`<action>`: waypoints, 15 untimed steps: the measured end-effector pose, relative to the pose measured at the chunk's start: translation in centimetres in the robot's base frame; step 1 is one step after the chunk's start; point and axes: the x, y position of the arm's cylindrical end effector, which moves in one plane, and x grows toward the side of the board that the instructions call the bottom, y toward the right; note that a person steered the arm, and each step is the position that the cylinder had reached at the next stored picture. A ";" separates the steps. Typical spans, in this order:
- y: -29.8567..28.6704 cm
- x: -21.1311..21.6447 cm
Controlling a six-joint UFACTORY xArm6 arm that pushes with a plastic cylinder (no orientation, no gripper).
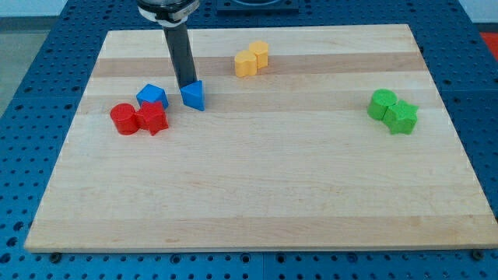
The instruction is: Separate the red blocks from the blue blocks
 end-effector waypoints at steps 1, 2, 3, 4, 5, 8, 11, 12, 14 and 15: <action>0.0 0.3; 0.0 0.3; -1.3 -1.3; -4.0 -2.2; -5.9 -2.4; -10.6 -2.4; -10.7 6.4; -10.4 10.3; -11.1 8.9; -12.1 4.0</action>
